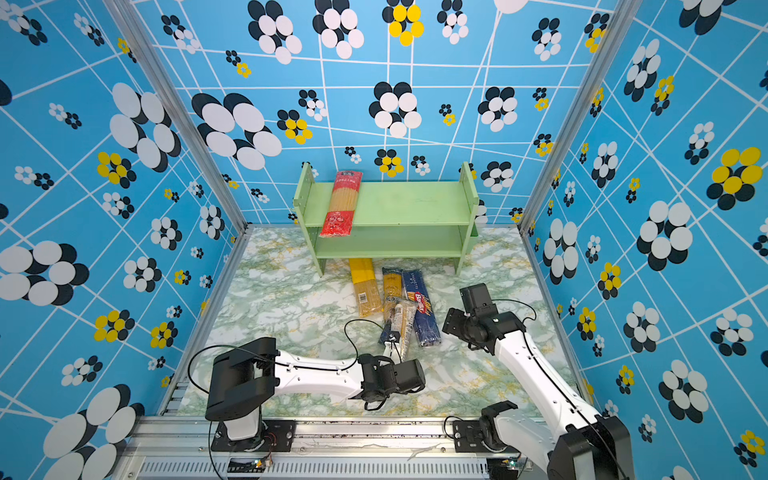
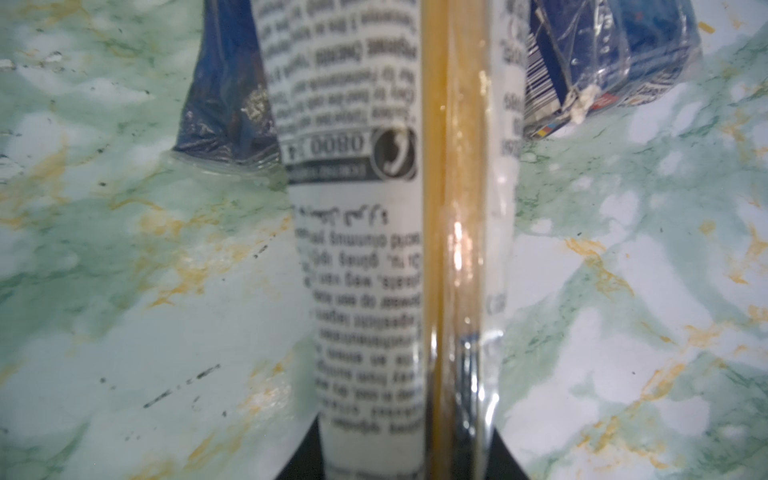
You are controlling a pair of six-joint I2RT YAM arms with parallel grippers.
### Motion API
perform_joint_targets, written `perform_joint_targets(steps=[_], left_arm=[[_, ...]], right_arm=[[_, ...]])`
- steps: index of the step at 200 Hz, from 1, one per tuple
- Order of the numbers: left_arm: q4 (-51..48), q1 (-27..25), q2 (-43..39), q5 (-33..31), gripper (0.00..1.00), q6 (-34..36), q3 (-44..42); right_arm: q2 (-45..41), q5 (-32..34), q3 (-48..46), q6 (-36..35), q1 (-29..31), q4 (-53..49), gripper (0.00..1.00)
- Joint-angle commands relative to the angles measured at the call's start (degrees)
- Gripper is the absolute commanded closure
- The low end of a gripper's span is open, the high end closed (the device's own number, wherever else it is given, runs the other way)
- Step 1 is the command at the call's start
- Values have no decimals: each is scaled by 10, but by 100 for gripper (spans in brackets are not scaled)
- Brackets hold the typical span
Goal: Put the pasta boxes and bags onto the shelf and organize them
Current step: 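Lift the white-labelled bag upright with the left gripper toward the shelf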
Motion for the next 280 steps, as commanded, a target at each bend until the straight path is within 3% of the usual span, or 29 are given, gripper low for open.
perform_joint_targets(steps=[1, 152, 280], left_arm=[[-37, 11, -37, -12, 100, 23, -10], [-48, 13, -269, -32, 100, 142, -16], [-40, 35, -390, -32, 100, 311, 92]], right_arm=[[-6, 5, 2, 5, -4, -2, 25], [31, -4, 26, -5, -4, 4, 25], [43, -58, 57, -47, -4, 5, 23]])
